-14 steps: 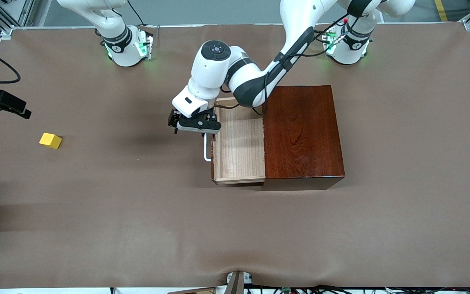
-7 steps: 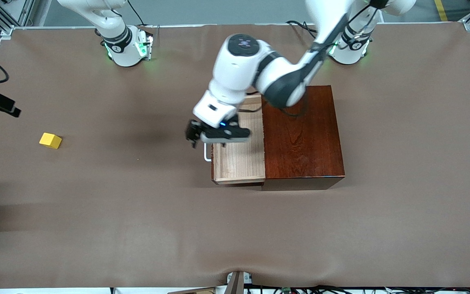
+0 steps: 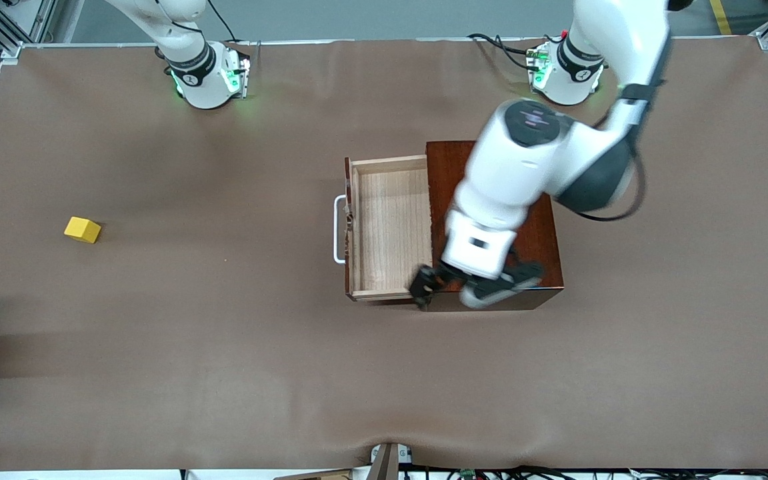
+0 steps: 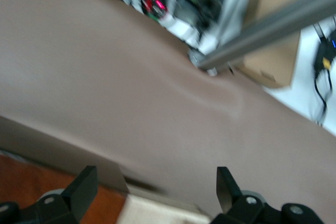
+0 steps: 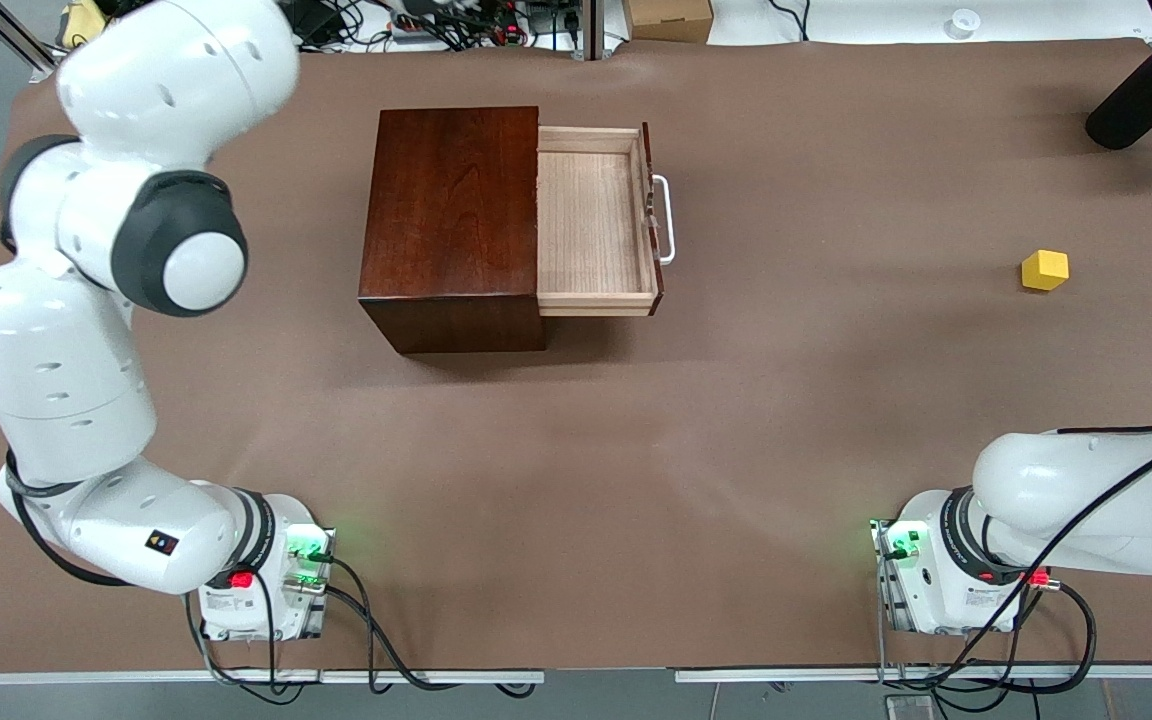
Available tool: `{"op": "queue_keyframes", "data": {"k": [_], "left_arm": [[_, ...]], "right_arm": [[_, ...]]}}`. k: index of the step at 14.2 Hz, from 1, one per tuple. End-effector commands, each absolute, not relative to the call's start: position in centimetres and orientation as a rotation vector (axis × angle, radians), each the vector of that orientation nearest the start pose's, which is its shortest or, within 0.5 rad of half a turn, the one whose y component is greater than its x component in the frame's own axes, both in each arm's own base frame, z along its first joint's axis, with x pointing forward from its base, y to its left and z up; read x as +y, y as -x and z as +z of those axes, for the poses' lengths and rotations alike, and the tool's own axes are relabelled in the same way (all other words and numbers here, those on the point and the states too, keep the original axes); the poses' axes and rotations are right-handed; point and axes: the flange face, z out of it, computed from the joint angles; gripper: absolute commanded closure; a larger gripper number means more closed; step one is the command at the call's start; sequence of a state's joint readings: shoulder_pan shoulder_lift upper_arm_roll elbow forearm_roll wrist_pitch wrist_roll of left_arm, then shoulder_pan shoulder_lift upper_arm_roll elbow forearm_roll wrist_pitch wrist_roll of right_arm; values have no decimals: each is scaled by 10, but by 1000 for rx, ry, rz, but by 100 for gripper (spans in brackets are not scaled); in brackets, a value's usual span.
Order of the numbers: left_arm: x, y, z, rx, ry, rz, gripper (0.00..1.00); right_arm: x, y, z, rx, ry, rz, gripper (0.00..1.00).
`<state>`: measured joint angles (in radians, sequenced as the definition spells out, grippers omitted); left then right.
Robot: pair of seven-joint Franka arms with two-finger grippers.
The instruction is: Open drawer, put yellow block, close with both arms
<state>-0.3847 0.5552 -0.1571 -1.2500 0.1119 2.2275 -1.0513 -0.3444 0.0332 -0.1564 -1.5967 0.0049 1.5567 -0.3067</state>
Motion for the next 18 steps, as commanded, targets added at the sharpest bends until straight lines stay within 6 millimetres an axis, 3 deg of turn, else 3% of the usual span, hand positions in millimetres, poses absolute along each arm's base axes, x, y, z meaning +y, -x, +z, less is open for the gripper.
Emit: {"op": "queue_keyframes", "data": {"k": [1, 7, 9, 15, 18], "left_arm": [[-293, -683, 507, -939, 3226, -567, 0], [-200, -703, 523, -896, 3161, -543, 0], [-191, -704, 525, -847, 3165, -541, 0], [-185, -706, 515, -792, 3167, -520, 0], [-189, -704, 512, -785, 3170, -509, 0]], "right_arm": [[-266, -489, 536, 269, 3112, 165, 0], [-266, -467, 370, 207, 3165, -12, 0], [-267, -457, 318, 220, 3169, -17, 0], [-283, -452, 221, 314, 3144, 34, 0], [-277, -454, 199, 370, 3108, 40, 0]]}}
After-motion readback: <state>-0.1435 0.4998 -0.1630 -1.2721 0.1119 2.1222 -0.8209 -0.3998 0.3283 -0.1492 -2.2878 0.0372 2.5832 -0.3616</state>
